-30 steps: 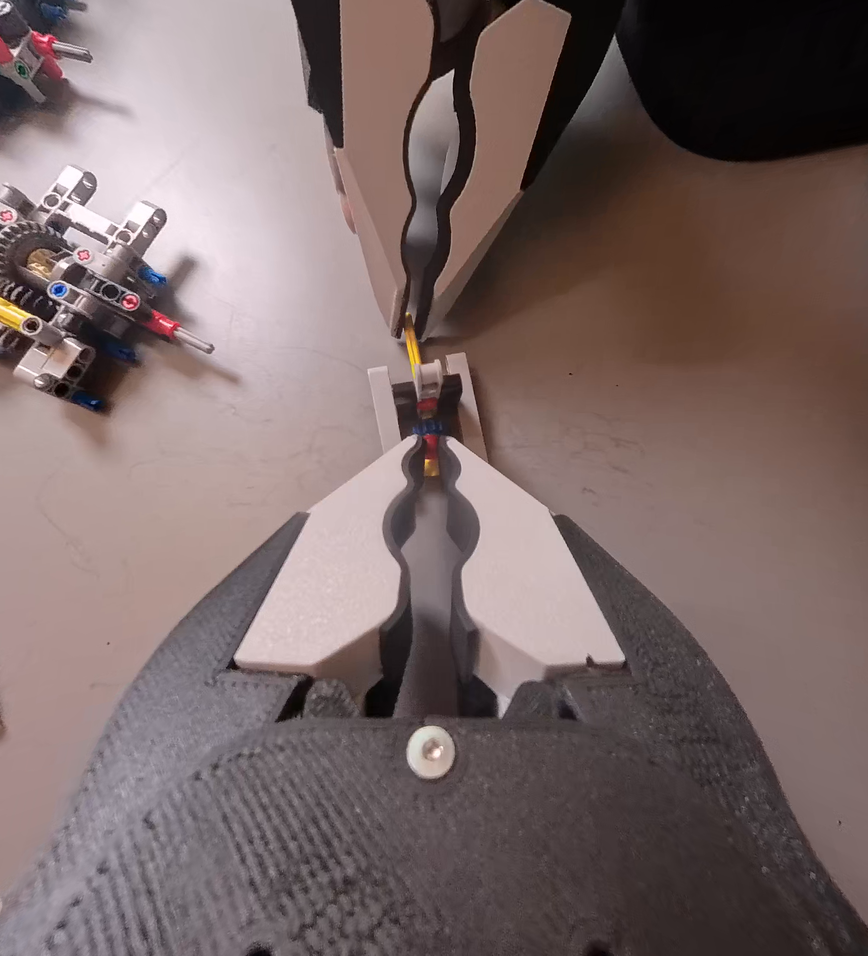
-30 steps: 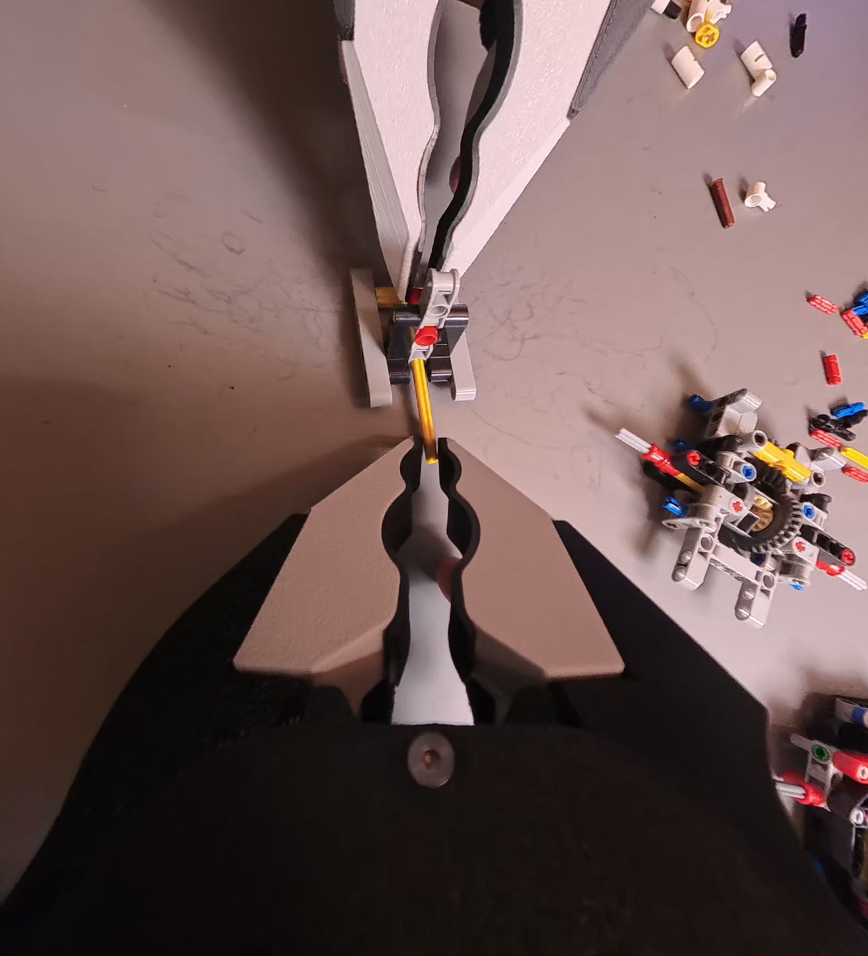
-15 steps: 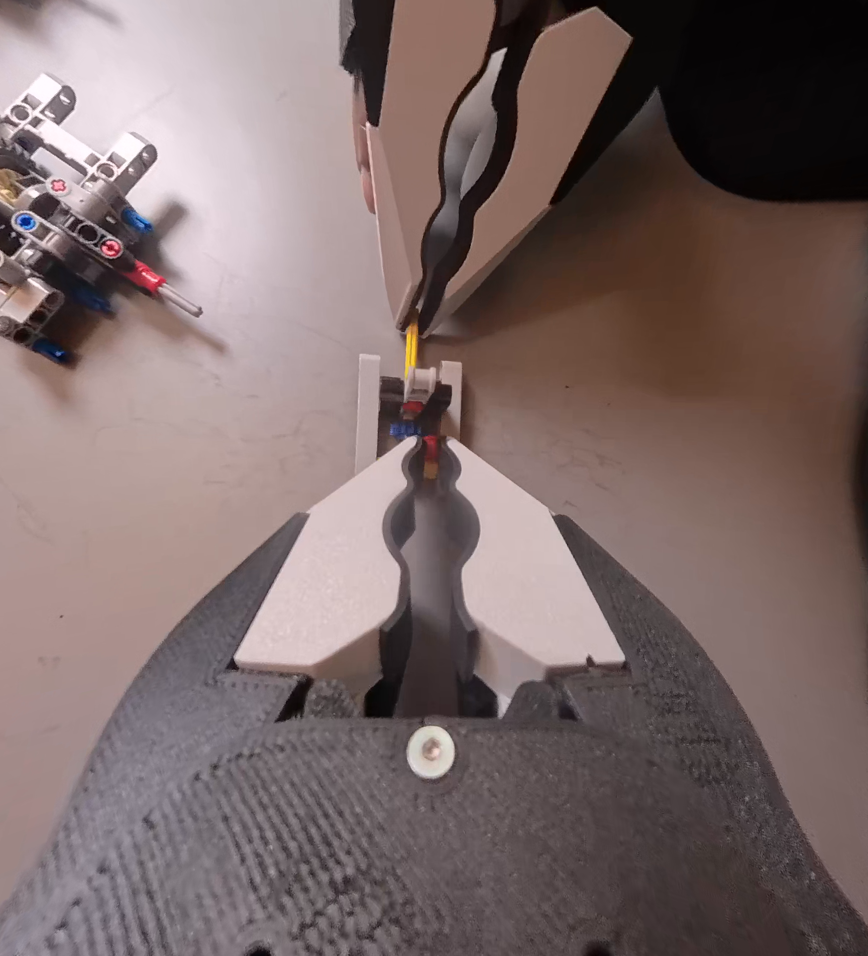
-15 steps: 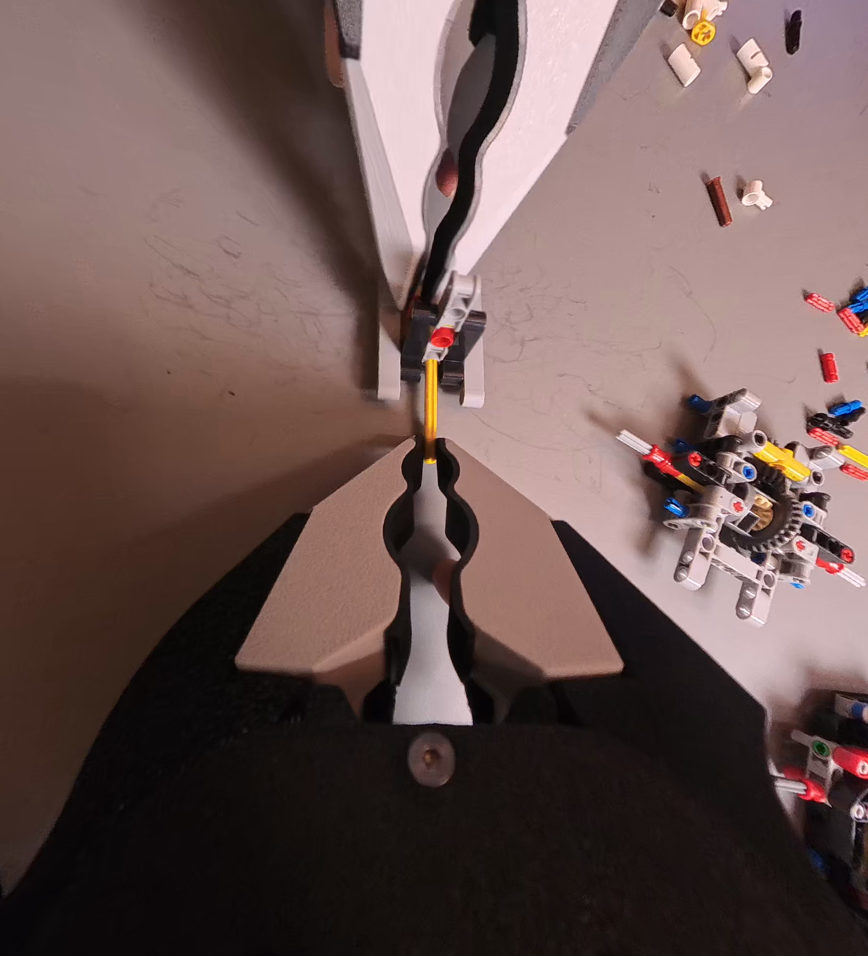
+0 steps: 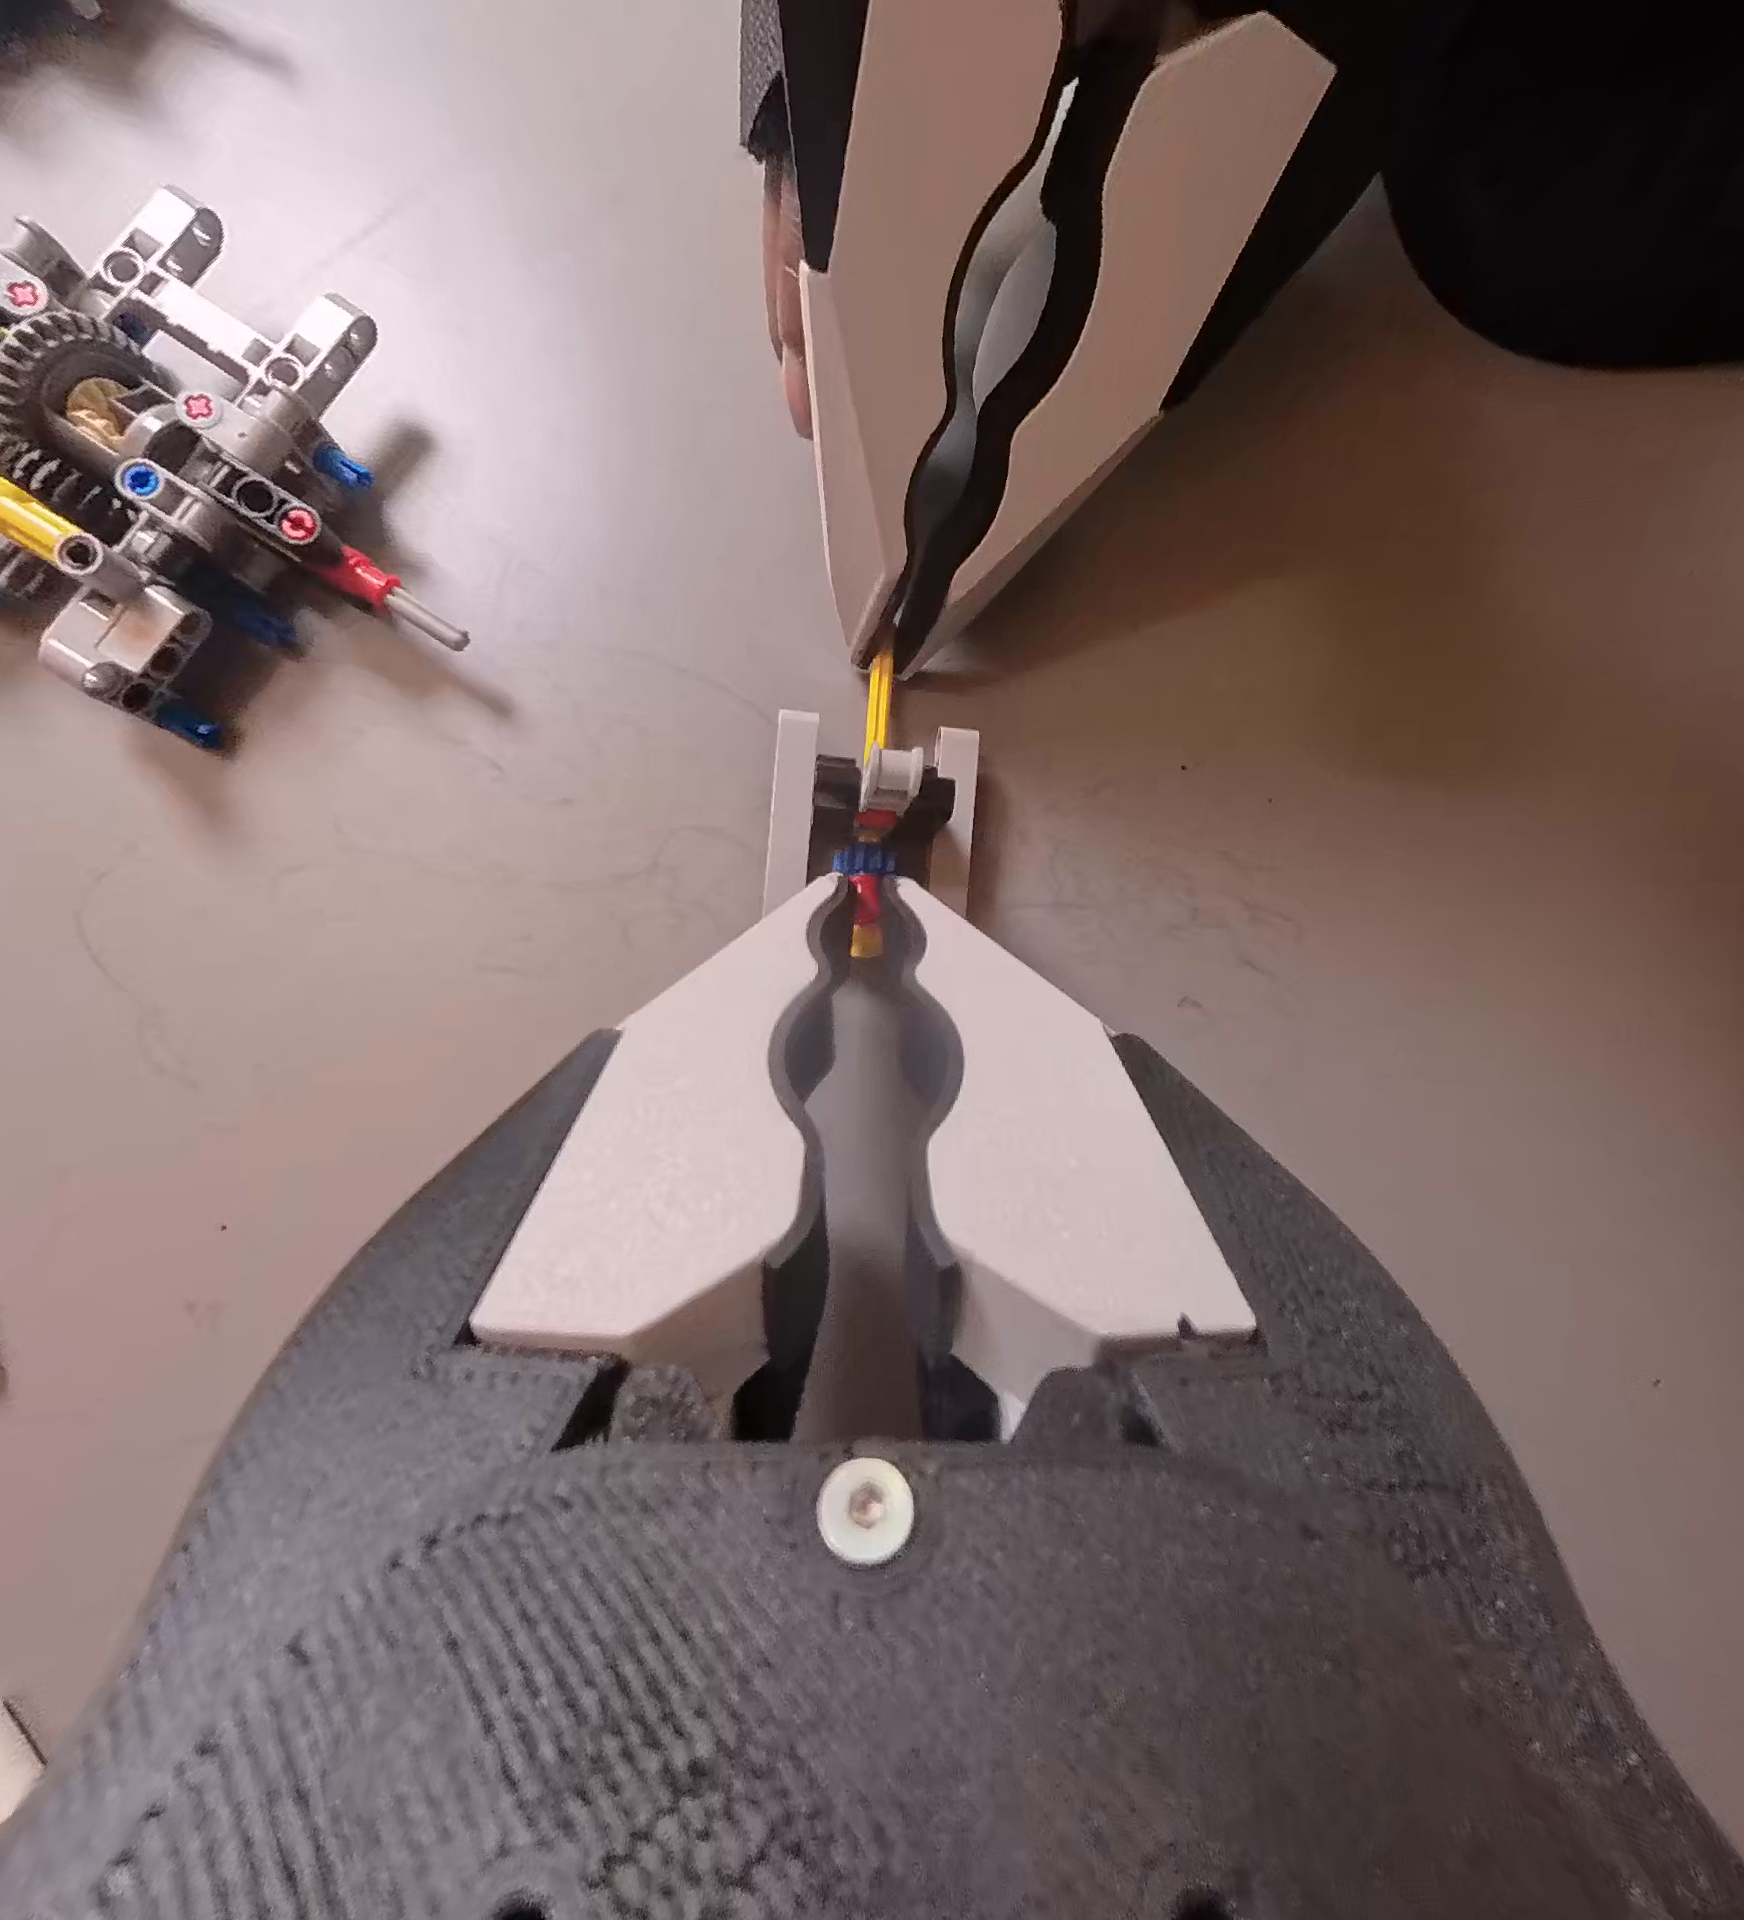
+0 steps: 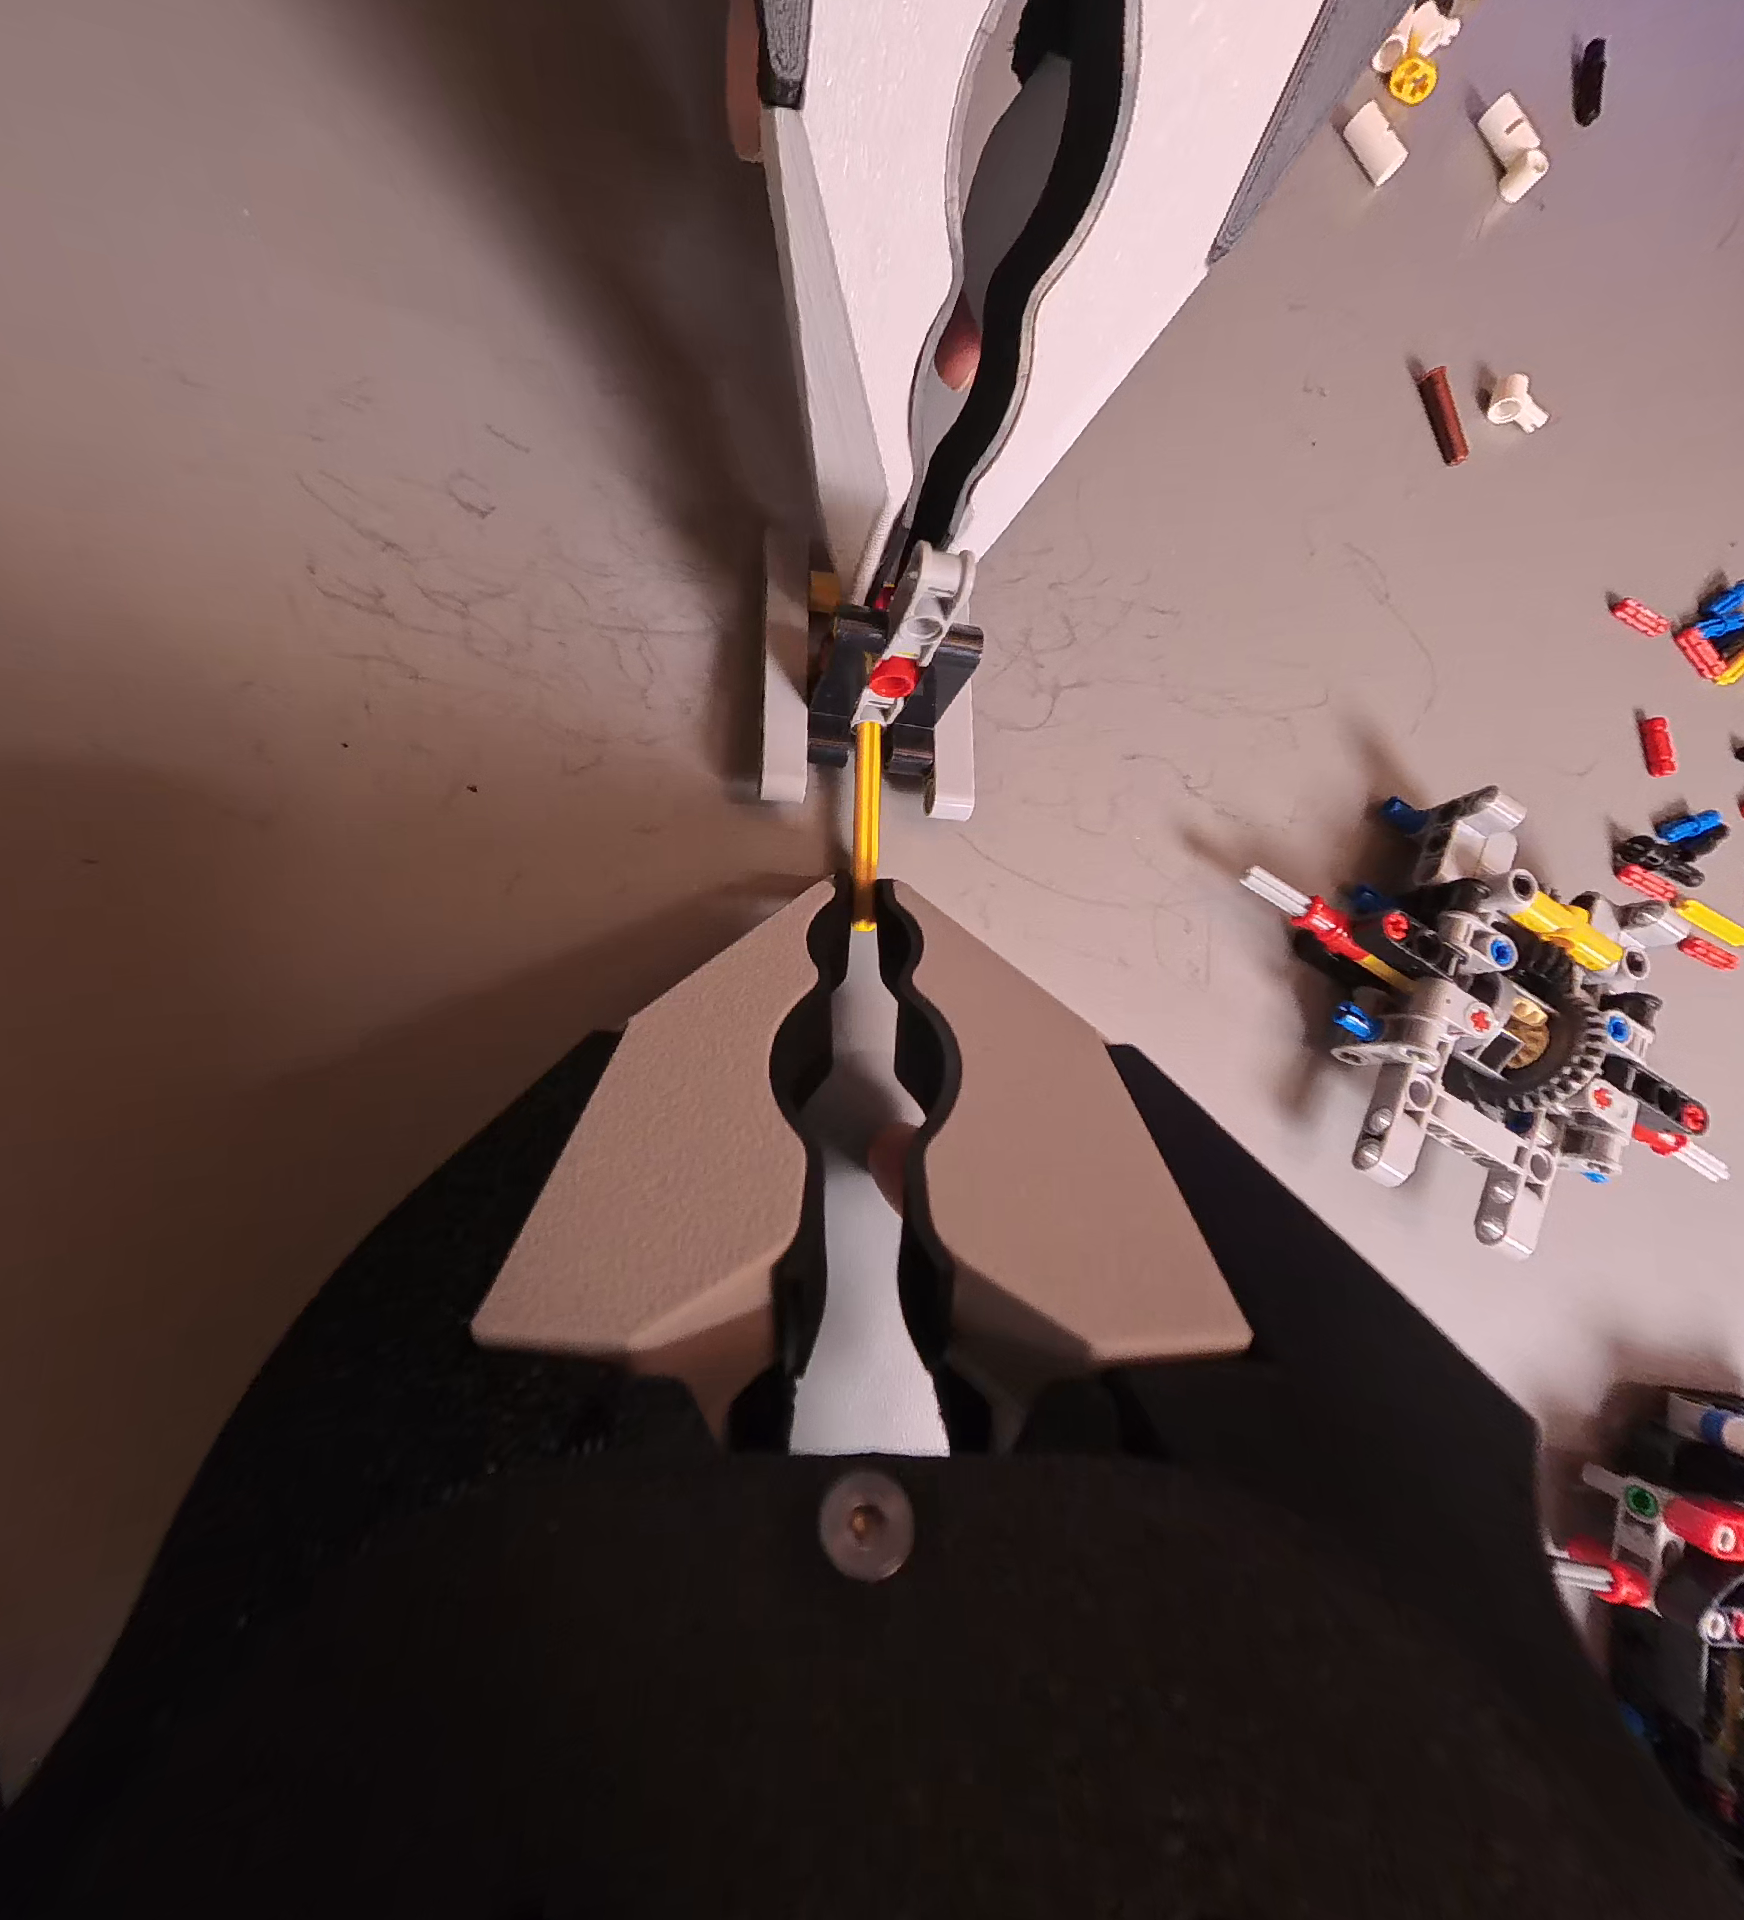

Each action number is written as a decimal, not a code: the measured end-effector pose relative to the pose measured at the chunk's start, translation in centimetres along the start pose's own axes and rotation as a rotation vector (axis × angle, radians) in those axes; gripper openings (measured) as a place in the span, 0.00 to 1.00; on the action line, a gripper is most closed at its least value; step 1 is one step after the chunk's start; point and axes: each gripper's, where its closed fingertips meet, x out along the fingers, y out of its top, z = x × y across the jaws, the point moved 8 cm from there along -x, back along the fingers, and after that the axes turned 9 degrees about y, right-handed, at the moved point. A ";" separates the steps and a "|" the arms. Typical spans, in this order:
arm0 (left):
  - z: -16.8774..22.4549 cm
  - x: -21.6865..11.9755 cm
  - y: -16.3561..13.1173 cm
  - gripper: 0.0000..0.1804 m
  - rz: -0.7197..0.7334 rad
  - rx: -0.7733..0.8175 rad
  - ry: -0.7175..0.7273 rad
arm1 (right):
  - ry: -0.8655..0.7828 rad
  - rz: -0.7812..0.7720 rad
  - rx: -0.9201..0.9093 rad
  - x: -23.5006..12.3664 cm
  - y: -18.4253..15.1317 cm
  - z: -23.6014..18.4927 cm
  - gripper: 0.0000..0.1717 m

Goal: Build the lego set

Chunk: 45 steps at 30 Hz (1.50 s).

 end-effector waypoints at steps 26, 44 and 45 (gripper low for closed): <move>-1.2 0.3 -0.7 0.02 0.077 -0.012 -0.149 | 0.003 0.009 -0.015 0.0 -0.1 0.0 0.02; -0.8 0.2 -1.2 0.02 0.131 -0.069 -0.120 | 0.001 0.005 -0.015 0.0 -0.1 0.0 0.02; -0.8 0.1 -1.1 0.02 0.134 -0.062 -0.112 | 0.001 0.005 -0.015 0.0 -0.1 0.0 0.02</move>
